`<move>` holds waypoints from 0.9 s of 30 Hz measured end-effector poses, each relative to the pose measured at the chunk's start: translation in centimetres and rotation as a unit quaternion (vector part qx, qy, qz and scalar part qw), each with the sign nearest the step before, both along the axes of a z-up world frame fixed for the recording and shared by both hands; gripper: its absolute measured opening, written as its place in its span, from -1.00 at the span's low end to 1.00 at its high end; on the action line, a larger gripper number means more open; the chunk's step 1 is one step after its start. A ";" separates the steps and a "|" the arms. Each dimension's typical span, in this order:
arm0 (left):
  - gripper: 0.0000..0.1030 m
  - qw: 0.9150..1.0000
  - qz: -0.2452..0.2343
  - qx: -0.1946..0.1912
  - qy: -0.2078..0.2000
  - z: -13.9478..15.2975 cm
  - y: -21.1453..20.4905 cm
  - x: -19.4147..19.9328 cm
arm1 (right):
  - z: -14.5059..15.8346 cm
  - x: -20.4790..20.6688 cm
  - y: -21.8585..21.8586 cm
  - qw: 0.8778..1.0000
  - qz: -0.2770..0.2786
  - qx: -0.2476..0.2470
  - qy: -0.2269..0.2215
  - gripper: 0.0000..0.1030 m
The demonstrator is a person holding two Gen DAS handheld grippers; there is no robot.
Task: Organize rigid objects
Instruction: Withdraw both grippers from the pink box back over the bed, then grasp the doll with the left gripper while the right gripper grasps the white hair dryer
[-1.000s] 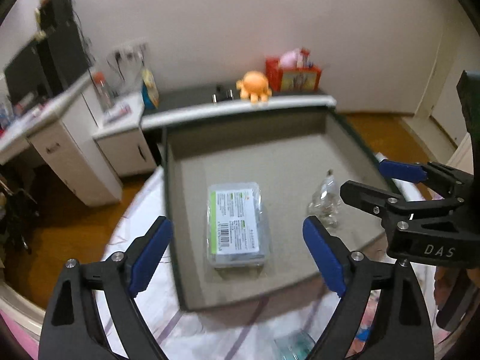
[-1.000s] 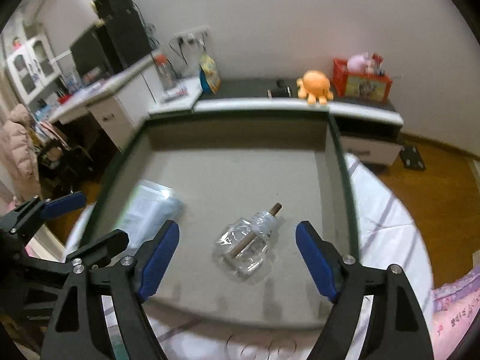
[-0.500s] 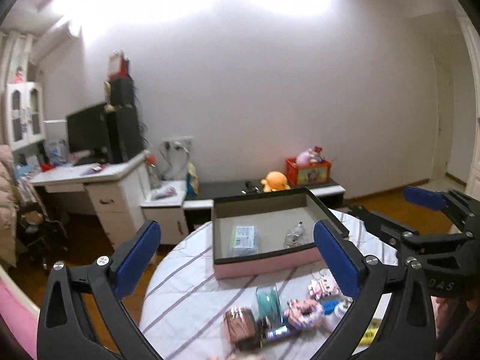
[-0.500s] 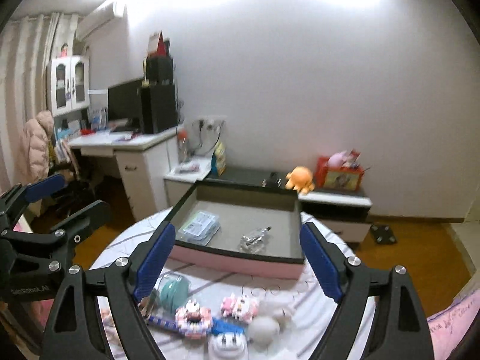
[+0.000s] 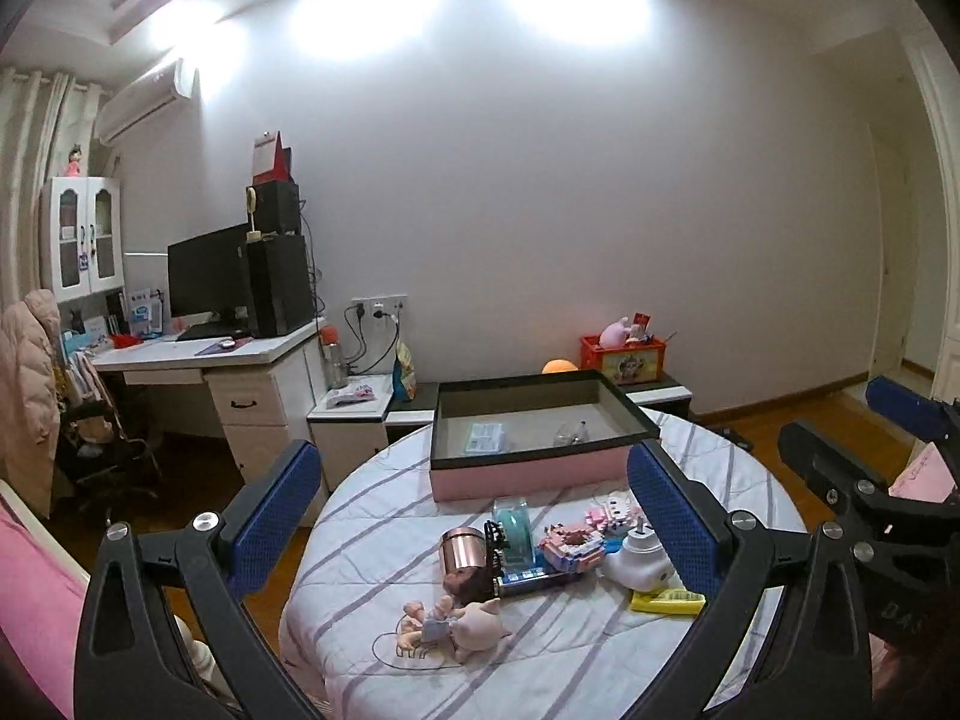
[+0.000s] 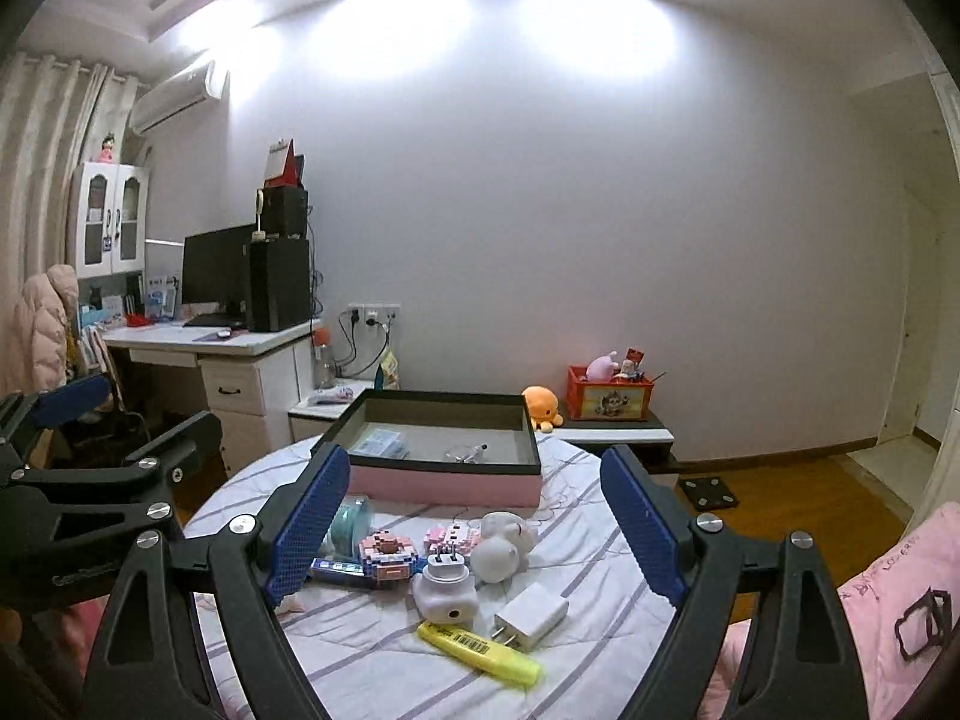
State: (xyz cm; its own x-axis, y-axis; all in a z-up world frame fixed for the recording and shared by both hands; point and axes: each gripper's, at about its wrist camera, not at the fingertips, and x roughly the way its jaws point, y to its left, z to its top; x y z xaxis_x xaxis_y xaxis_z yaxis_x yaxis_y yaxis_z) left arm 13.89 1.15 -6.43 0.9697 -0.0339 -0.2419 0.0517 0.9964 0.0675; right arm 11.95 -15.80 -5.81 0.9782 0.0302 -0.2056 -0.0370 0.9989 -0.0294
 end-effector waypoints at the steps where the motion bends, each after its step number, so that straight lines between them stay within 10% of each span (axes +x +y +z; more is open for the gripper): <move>1: 1.00 1.000 0.002 0.002 -0.004 0.1 -0.2 -0.3 | 0.0 -0.3 0.1 1.000 0.001 0.000 -0.002 0.69; 13: 1.00 1.000 -0.005 0.006 0.005 -1.0 -0.4 -0.8 | -0.6 -1.7 -0.1 1.000 -0.006 -0.004 -0.004 0.69; 27: 1.00 0.989 -0.010 -0.019 0.148 -9.6 2.2 2.3 | -6.6 1.6 -0.1 0.996 0.006 0.001 0.094 0.69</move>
